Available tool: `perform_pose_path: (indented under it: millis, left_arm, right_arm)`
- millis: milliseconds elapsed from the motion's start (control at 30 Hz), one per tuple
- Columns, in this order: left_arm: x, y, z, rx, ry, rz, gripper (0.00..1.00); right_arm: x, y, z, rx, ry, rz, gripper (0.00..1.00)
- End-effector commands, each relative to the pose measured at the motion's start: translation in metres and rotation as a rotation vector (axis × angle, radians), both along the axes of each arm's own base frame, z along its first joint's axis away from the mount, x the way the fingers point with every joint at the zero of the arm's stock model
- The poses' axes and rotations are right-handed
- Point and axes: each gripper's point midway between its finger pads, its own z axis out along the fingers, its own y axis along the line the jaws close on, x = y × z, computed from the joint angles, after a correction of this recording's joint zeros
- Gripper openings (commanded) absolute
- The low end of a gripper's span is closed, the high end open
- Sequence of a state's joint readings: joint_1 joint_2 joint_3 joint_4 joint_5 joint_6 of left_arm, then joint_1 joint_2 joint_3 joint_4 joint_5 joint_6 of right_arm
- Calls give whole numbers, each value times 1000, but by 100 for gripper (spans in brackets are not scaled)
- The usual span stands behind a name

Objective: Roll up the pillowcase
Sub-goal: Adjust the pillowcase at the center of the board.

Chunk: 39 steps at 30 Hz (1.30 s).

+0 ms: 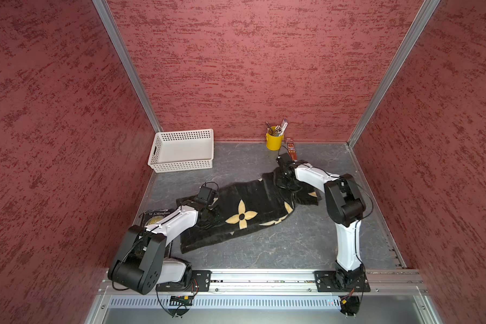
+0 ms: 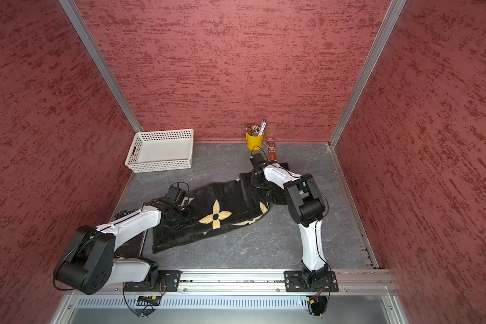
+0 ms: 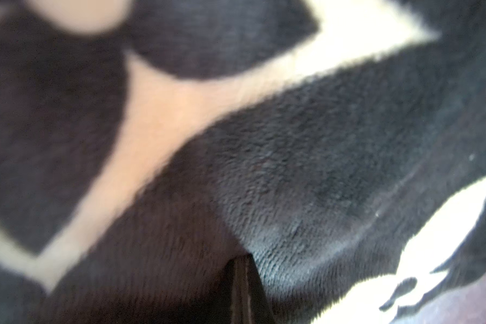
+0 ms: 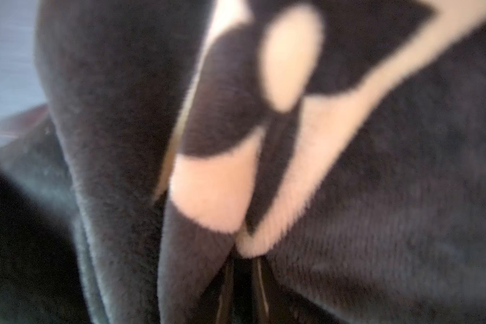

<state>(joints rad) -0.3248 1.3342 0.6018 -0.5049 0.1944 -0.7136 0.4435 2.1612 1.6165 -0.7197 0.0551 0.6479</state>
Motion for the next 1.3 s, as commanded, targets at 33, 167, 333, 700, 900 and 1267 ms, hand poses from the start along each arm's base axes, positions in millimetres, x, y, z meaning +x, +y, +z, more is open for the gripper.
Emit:
perform_pose_path:
  millis: [33, 167, 333, 700, 900, 1267]
  left_arm:
    - [-25, -16, -8, -63, 78, -38, 5]
    - [-24, -35, -6, -108, 60, -92, 5]
    - [-21, -55, -2, -158, 48, -142, 5]
    - [2, -75, 3, -198, 34, -186, 6]
    - [6, -82, 5, -234, 30, -184, 5]
    - [24, -117, 10, -296, 40, -236, 5]
  right_arm:
    - [2, 69, -25, 68, 65, 114, 16]
    - [34, 115, -28, 112, 22, 182, 18]
    - [75, 152, -2, 199, -96, 293, 31]
    - [66, 135, 131, 154, -356, 479, 48]
    - [11, 128, 104, 209, -194, 524, 39]
    - [4, 100, 11, 95, -57, 481, 35]
